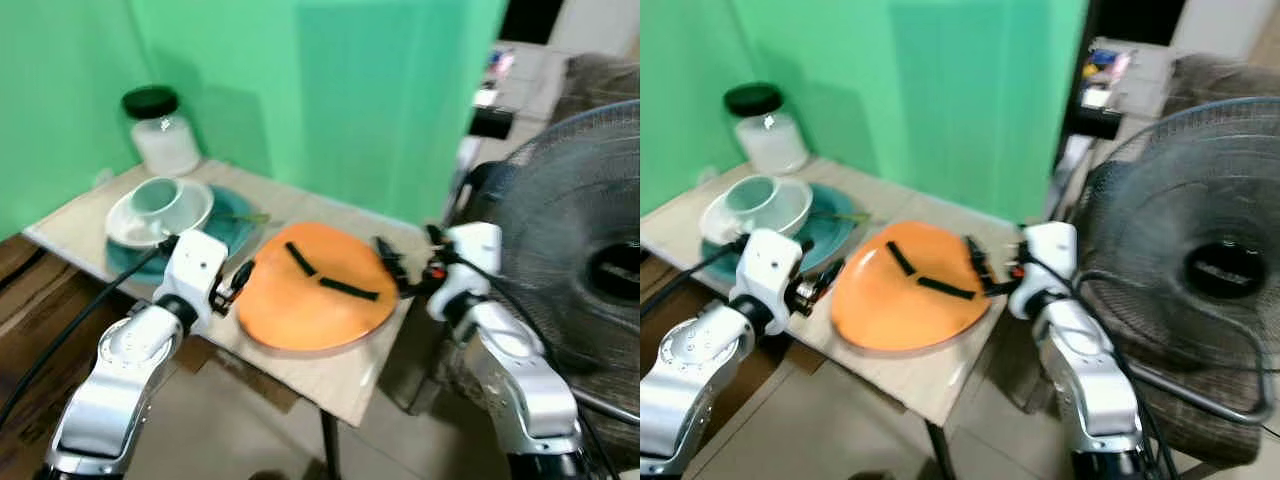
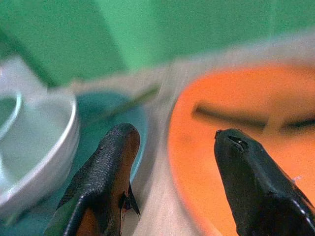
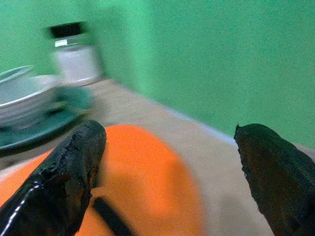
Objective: Setting the table
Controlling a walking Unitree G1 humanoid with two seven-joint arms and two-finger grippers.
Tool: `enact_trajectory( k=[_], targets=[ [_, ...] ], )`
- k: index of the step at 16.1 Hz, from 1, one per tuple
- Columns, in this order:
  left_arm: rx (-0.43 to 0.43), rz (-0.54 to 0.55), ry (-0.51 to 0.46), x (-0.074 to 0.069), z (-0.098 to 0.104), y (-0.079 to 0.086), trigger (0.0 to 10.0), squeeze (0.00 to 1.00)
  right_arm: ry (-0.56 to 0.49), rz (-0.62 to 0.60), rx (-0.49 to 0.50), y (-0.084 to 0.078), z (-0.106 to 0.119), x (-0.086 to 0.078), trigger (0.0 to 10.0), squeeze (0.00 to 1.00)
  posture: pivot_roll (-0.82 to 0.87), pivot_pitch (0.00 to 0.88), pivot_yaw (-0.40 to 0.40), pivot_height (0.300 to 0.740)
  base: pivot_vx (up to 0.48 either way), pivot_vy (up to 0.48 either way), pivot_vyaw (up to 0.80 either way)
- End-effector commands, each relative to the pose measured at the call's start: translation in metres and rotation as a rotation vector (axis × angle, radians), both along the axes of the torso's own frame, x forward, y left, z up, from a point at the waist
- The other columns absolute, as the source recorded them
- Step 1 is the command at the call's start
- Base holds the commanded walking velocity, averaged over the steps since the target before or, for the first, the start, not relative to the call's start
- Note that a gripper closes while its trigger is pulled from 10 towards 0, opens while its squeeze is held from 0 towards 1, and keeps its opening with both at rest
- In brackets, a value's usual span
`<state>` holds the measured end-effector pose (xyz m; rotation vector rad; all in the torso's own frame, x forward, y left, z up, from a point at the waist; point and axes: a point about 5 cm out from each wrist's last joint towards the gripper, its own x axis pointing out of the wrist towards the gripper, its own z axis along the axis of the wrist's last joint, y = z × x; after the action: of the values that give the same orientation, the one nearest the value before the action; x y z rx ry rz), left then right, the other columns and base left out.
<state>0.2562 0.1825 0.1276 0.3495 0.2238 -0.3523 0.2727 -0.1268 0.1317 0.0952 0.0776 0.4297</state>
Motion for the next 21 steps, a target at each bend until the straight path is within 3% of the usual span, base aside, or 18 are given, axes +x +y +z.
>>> enact_trajectory(
  k=[1, 4, 6, 10, 13, 21],
  targets=[
    [0.064, -0.024, 0.032, 0.002, -0.012, 0.005, 10.0, 0.00, 0.003, 0.063, -0.003, 0.001, 0.003, 0.001, 10.0, 0.00, 0.17, 0.000, 0.051, 0.740, 0.000, 0.000, 0.00],
    [0.067, -0.044, 0.081, 0.009, -0.026, 0.012, 10.0, 0.00, 0.003, 0.182, -0.046, 0.006, 0.003, 0.004, 10.0, 0.00, 0.17, 0.000, 0.046, 0.740, 0.000, 0.000, 0.00],
    [0.073, -0.117, 0.102, 0.018, -0.036, 0.012, 10.0, 0.00, 0.002, 0.245, -0.087, 0.006, 0.002, 0.007, 10.0, 0.00, 0.17, 0.000, 0.041, 0.740, 0.000, 0.000, 0.00],
    [0.031, -0.222, 0.043, 0.032, -0.029, -0.003, 10.0, 0.00, -0.005, 0.253, -0.107, 0.001, 0.002, 0.012, 10.0, 0.00, 0.17, 0.000, 0.045, 0.740, 0.000, 0.000, 0.00],
    [0.011, -0.301, 0.034, 0.032, -0.027, -0.011, 10.0, 0.00, -0.015, 0.275, -0.105, 0.000, 0.003, 0.009, 10.0, 0.00, 0.16, 0.000, 0.054, 0.740, 0.000, 0.000, 0.00],
    [0.079, -0.348, 0.158, 0.022, -0.056, -0.002, 10.0, 0.00, 0.036, 0.237, -0.163, -0.006, -0.007, 0.015, 10.0, 0.00, 0.15, 0.000, 0.055, 0.740, 0.000, 0.000, 0.00]
  ],
)
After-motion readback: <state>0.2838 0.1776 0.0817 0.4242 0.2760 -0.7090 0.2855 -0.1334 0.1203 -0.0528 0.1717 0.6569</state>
